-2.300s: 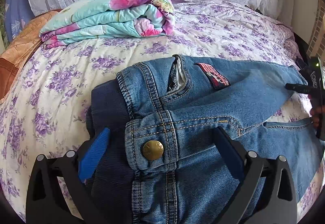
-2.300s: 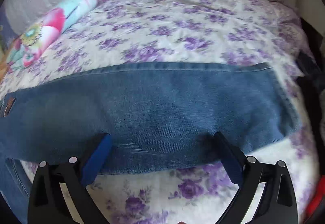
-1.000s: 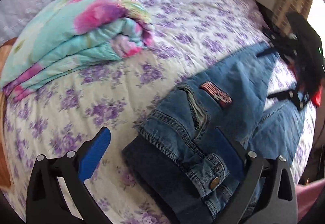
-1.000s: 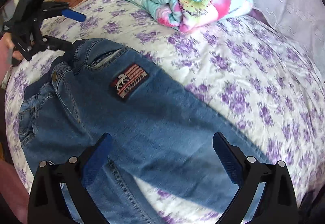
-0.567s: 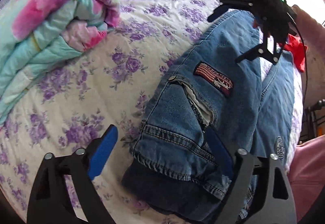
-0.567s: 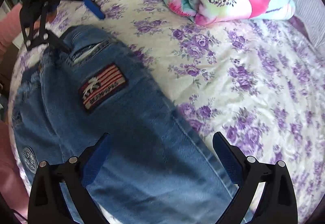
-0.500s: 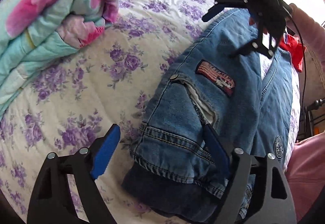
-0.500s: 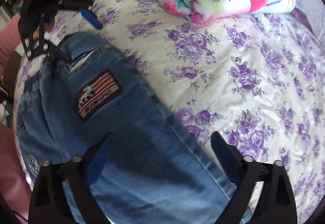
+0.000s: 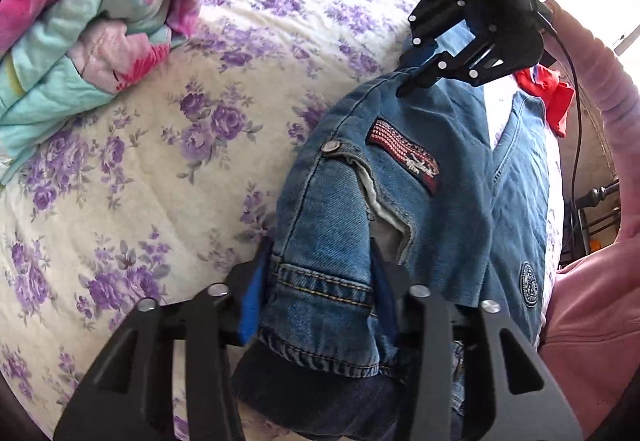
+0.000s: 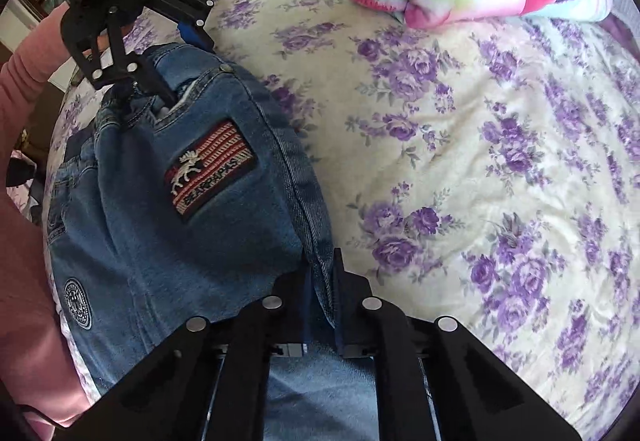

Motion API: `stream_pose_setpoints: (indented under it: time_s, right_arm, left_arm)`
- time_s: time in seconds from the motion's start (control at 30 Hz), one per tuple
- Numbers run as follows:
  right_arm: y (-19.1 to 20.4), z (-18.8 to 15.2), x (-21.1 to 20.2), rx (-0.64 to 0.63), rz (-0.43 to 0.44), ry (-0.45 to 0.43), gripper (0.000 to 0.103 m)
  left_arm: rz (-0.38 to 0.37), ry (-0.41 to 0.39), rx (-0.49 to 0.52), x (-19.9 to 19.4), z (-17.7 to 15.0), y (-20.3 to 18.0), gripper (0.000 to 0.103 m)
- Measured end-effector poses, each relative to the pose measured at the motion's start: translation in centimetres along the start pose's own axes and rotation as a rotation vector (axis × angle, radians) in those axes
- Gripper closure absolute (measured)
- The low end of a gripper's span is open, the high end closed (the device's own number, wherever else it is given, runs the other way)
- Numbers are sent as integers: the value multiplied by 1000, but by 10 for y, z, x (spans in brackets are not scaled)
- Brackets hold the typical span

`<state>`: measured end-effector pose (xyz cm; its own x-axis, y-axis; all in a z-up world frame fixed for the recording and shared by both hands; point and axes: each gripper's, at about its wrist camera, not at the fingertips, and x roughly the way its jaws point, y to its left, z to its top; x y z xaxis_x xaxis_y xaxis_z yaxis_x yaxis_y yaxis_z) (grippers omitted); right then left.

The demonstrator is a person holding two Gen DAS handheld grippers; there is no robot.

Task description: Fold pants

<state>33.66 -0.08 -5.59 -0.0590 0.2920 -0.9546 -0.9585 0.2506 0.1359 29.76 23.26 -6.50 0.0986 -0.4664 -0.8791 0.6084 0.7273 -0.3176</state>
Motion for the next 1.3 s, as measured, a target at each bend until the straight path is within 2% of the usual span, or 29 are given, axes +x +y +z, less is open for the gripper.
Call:
stream_pose_setpoints:
  time_s: [0.13,0.3,0.4,0.5,0.63,0.73,0.83,0.93,1.0,1.03,1.07,1.1,1.2,1.23,1.3]
  right_arm:
    - [26,-7,-29,-18,-66,-48,95]
    - [80,-27,-80,-69,-177,-121,95]
    - [119,-53,-103,-115,-230,-154,95]
    - [163,-85,-113,-138,-248,-179,96]
    - [224,-128,-92,-143,-243,-190,96]
    - [265,-155,-53,-170,-316,-177,95]
    - [280,-171,-4,-155,-432,-186,95]
    - [282,-176,9,-59,-492,-278,90]
    - [281,-175,-3,22,-474,-325,80]
    - [284,-175,-14,58,-444,-374,59]
    - [289,-175,-24,72,-421,-434,43]
    - [295,-176,-33,78,-397,-501,41]
    - [307,-168,-59,111,-281,-704,41]
    - [306,-160,-63,145,-228,-764,41]
    - [305,-149,-62,192,-169,-790,41]
  left_arm:
    - [80,-64,66,-25,-2,-25,64]
    - [179,-149,182,-62,-16,-78,65]
    - [201,-198,265,-80,-36,-118,65]
    - [198,-228,325,-86,-66,-157,65]
    - [215,-238,400,-73,-116,-200,65]
    - [235,-237,430,-47,-149,-228,65]
    - [234,-255,401,-20,-177,-236,63]
    - [251,-363,316,-16,-196,-238,63]
    - [228,-418,236,-30,-204,-239,62]
    - [226,-451,212,-38,-209,-241,59]
    - [235,-502,195,-50,-216,-243,49]
    - [247,-561,180,-62,-223,-246,42]
    - [228,-700,117,-86,-231,-248,33]
    - [206,-728,85,-90,-229,-245,32]
    - [202,-723,12,-86,-226,-237,32]
